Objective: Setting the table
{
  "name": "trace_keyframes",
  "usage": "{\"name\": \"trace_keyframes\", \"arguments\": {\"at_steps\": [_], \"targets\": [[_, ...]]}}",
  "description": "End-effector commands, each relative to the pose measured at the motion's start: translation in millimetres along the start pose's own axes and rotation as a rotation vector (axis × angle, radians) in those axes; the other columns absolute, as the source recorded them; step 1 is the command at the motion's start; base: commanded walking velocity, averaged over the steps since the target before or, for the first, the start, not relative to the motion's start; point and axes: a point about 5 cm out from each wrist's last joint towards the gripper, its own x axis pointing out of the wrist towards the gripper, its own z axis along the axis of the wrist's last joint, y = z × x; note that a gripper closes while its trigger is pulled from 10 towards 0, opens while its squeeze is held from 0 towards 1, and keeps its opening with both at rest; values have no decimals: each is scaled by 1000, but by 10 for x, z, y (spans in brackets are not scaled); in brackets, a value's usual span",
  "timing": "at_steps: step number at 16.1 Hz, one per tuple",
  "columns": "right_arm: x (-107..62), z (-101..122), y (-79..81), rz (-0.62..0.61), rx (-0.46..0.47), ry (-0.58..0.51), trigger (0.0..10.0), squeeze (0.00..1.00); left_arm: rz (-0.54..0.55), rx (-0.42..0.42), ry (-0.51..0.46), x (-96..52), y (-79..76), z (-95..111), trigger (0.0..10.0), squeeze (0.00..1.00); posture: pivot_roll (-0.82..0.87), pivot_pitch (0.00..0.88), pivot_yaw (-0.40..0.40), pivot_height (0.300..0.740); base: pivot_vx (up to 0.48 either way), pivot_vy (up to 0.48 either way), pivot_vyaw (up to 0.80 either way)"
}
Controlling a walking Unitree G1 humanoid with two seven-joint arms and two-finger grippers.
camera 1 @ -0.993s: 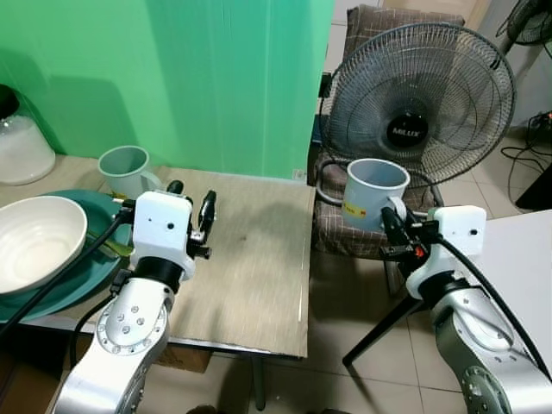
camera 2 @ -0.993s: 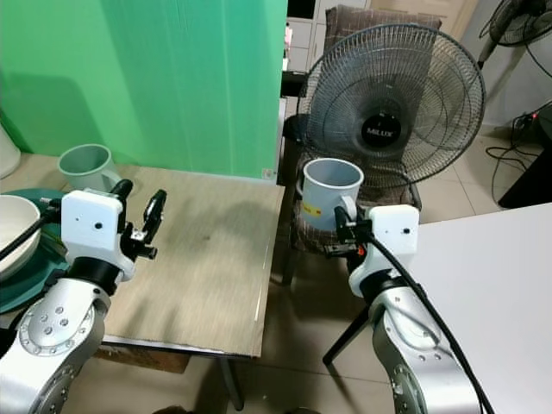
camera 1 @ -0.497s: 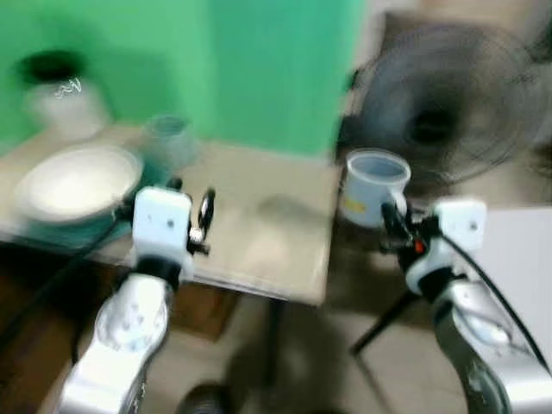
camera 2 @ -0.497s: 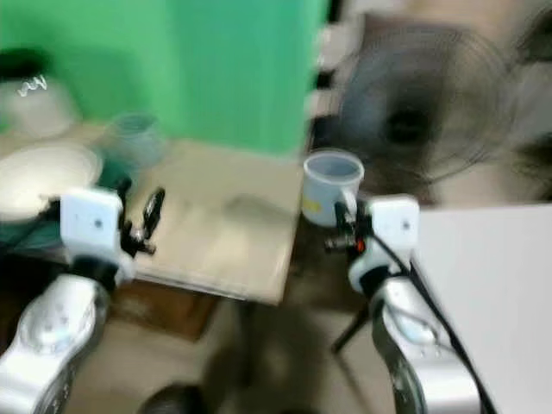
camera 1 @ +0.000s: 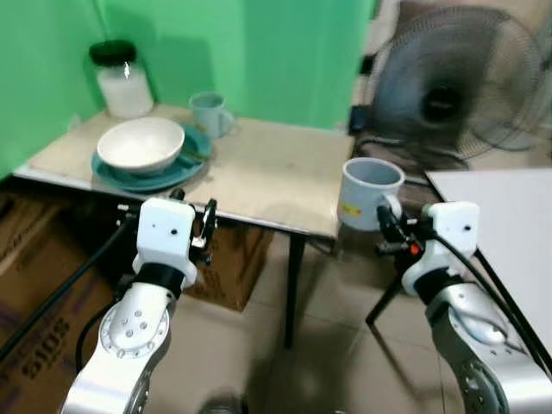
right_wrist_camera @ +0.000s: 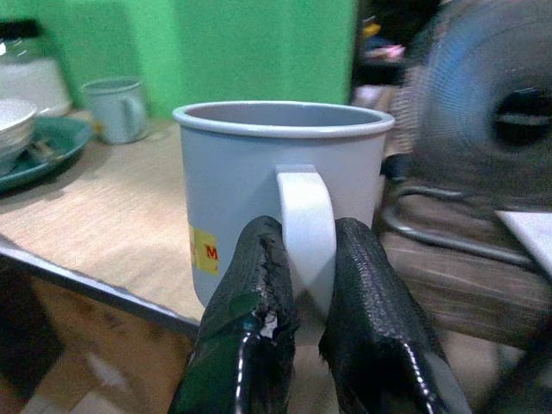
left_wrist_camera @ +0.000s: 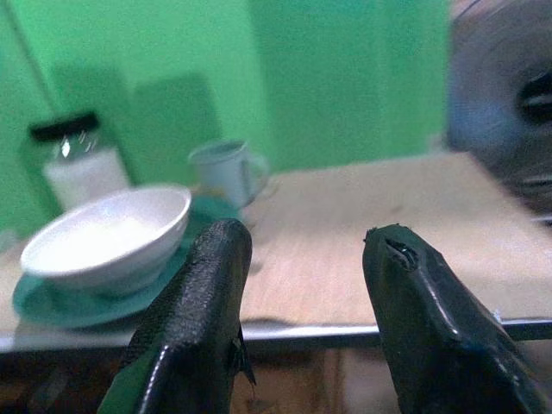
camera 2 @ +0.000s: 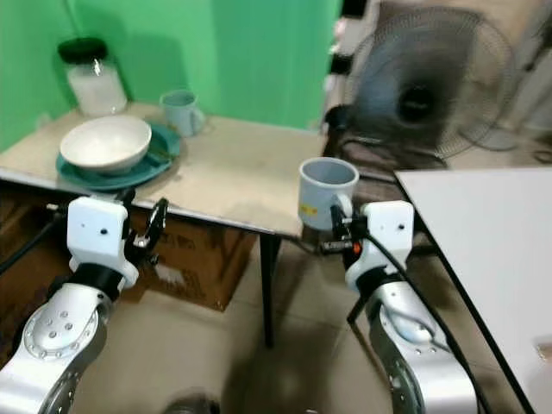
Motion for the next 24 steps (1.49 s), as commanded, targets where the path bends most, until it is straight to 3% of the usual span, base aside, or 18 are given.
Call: {"name": "trace_keyframes", "arguments": {"at_steps": [1,6,9,24], "targets": [[-4,71,-19,-18,9,-33,10000,0,-8,6,-5,19,5,22,10000,0,-45,47,-30,740,0,0,-800],[16,193,-93,-76,-3,-96,10000,0,39,-28,7,62,56,31,10000,0,-51,44,-30,740,0,0,-800],[51,347,-157,-142,-7,-165,10000,0,26,19,-24,104,75,73,10000,0,-53,37,-31,740,0,0,-800],[135,396,-208,-185,-34,-159,10000,0,-1,-19,-45,169,146,127,10000,0,-54,1,-38,740,0,0,-800]]}}
